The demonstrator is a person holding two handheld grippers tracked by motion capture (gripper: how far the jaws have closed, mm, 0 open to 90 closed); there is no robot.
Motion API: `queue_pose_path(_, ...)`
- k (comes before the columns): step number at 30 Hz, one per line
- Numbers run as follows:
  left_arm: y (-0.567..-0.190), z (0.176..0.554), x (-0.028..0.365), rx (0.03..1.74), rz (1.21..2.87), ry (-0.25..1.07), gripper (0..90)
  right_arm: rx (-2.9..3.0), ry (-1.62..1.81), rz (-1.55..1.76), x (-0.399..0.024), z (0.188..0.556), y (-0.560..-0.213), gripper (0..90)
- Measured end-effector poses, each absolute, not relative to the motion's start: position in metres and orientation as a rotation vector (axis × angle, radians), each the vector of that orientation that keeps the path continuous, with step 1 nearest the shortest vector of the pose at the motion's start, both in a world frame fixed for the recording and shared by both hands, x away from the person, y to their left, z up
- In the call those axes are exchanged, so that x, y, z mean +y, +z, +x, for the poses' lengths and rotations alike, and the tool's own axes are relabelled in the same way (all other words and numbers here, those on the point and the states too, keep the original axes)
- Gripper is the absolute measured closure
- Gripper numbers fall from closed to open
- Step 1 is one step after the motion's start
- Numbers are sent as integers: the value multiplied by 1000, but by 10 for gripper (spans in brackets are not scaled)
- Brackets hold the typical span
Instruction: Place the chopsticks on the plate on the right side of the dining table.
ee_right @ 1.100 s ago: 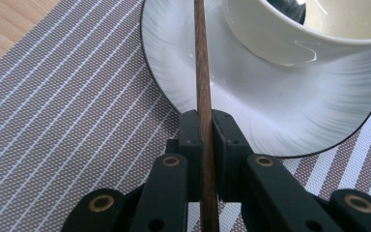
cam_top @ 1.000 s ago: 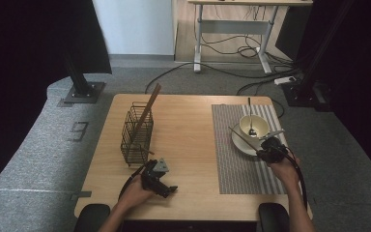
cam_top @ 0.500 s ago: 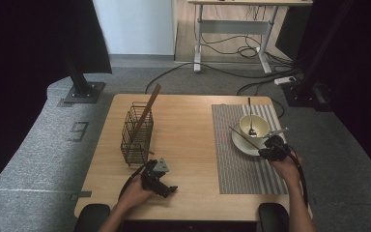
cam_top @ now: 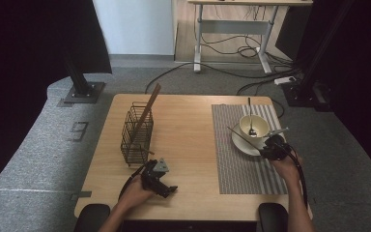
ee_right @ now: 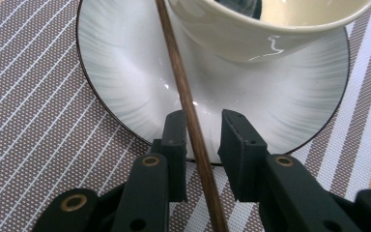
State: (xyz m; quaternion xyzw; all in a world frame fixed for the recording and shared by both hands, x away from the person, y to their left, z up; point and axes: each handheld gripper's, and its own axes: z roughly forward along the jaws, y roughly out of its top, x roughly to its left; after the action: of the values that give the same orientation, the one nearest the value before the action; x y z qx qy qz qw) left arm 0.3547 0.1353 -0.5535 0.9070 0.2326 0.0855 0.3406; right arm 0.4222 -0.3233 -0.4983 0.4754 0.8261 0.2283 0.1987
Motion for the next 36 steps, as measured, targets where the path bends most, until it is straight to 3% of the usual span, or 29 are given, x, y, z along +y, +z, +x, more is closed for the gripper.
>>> queue_pose_path(3, -553, 355, 135, 605, 2360, 222, 0, 2299, 655, 1331, -324, 421, -497, 672)
queue_pose_path(11, -553, 355, 135, 602, 2362, 224, 0, 2268, 807, 1390, -328, 407, -492, 443)
queue_pose_path(12, -554, 355, 135, 602, 2361, 224, 0, 2256, 819, 1380, -326, 402, -492, 380)
queue_pose_path(20, -553, 355, 136, 603, 2363, 224, 0, 2190, 890, 1367, -317, 388, -493, 198)
queue_pose_path(21, -553, 355, 136, 601, 2366, 224, 0, 2179, 903, 1364, -312, 385, -494, 135)
queue_pose_path(24, -553, 355, 136, 602, 2363, 224, 0, 2170, 902, 1347, -308, 382, -497, 119)
queue_pose_path(27, -553, 355, 136, 603, 2363, 224, 0, 2187, 916, 1328, -300, 377, -502, 45)
queue_pose_path(36, -554, 354, 136, 604, 2363, 224, 0, 2177, 992, 1329, -297, 365, -507, 16)
